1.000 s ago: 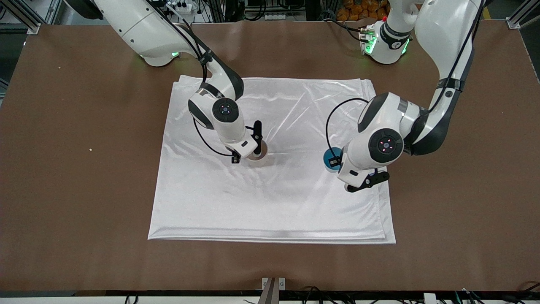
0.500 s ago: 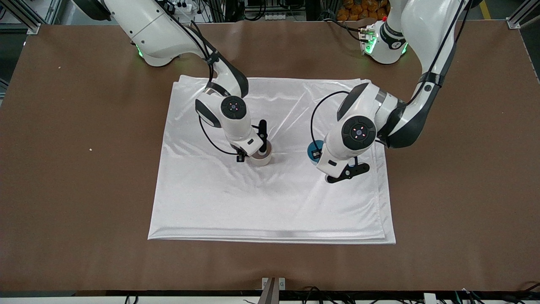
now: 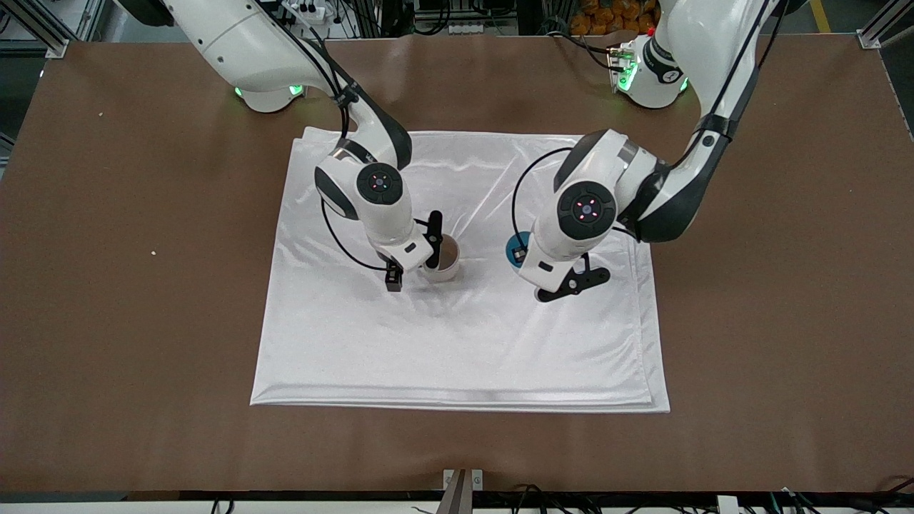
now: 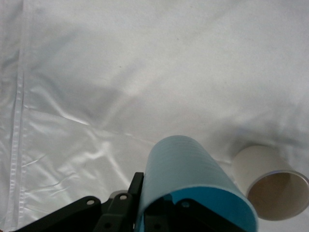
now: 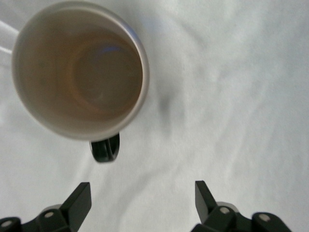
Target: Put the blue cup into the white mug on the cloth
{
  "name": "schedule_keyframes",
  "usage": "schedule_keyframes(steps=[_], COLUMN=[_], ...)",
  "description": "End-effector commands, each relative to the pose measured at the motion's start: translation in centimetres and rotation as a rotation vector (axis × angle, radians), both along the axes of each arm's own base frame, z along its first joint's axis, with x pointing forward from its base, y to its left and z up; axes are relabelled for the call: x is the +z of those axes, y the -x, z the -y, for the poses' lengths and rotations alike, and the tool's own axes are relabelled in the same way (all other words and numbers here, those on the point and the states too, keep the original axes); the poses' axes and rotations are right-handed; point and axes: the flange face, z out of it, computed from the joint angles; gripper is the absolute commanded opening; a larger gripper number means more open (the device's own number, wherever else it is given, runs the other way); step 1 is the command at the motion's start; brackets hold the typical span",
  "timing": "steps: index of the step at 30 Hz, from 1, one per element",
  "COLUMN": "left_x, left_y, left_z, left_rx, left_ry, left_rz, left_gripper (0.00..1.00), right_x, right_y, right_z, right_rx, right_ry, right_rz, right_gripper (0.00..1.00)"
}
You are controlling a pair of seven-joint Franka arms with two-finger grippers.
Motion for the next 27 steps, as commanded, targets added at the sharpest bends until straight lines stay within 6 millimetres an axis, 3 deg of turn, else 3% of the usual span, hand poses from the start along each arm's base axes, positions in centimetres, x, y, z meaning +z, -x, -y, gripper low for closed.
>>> schedule_keyframes(steps=[1, 13, 18, 27], left_x=[-0.2, -1.6, -1.9, -3.0], left_y=[1.4, 5.5, 6.6, 6.9], left_z=[3.3, 10.1, 12.2, 13.8], left_rx=[0.001, -0.068, -0.090, -0.105], left_ry=[0.019, 0.067, 0.102, 0.148], left_rz=[0.007, 0.053, 0.084, 0.126], left_gripper=[0.00, 0.00, 0.00, 0.00], right_x=[7.1, 19.4, 22.4, 27.1], right_y=[1.0, 1.7, 2.5, 1.3], right_z=[1.5, 6.7, 7.9, 13.1], right_rx=[-0.075, -0.292, -0.445, -0.617], right_ry=[0.025, 0.027, 0.035, -0.016], right_rz=[0.008, 0.059, 0.082, 0.055], right_gripper=[1.00, 1.00, 1.00, 1.00])
